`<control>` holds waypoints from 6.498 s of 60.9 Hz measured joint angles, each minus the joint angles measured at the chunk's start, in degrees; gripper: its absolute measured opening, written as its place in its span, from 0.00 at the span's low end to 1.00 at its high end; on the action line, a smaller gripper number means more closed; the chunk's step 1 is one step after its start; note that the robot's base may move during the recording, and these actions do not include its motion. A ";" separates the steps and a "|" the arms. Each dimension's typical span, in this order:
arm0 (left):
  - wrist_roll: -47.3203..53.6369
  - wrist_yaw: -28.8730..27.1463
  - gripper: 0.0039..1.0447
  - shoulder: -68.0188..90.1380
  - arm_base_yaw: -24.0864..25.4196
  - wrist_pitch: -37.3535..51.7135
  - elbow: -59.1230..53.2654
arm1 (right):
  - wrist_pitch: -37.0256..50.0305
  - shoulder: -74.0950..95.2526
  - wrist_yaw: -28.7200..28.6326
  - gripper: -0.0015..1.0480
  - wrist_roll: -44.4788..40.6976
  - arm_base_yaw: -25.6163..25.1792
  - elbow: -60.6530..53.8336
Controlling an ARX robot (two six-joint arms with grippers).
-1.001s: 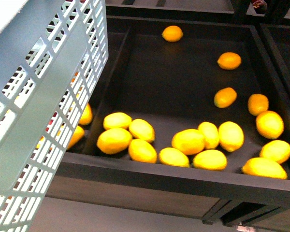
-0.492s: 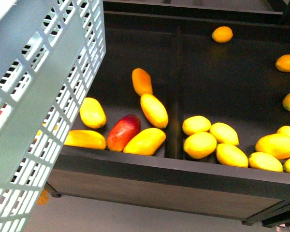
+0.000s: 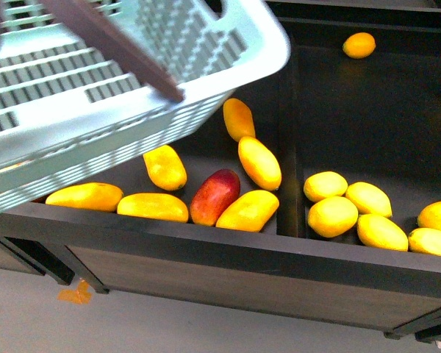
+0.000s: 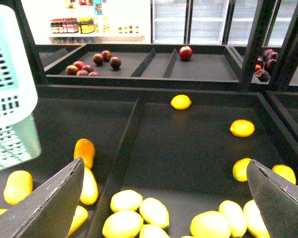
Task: Pick lemon and mango into basket
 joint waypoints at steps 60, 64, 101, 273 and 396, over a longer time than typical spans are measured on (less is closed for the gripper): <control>3.58 0.13 0.04 8.55 -14.84 1.03 4.42 | 8.15 73.55 5.95 0.92 22.77 -12.09 20.92; 3.58 -0.28 0.04 8.52 -14.82 1.03 4.42 | 9.46 85.55 9.09 0.92 26.16 -10.38 26.82; 3.65 -0.46 0.04 8.52 -14.82 1.03 4.42 | 3.48 119.84 10.80 0.92 48.19 -9.90 51.87; 3.67 -0.50 0.04 8.52 -14.82 1.03 4.42 | 10.23 94.42 -8.92 0.60 22.58 -10.10 51.17; 3.72 -0.52 0.04 8.57 -14.78 0.79 4.42 | 41.81 51.28 3.19 0.02 0.33 3.72 8.07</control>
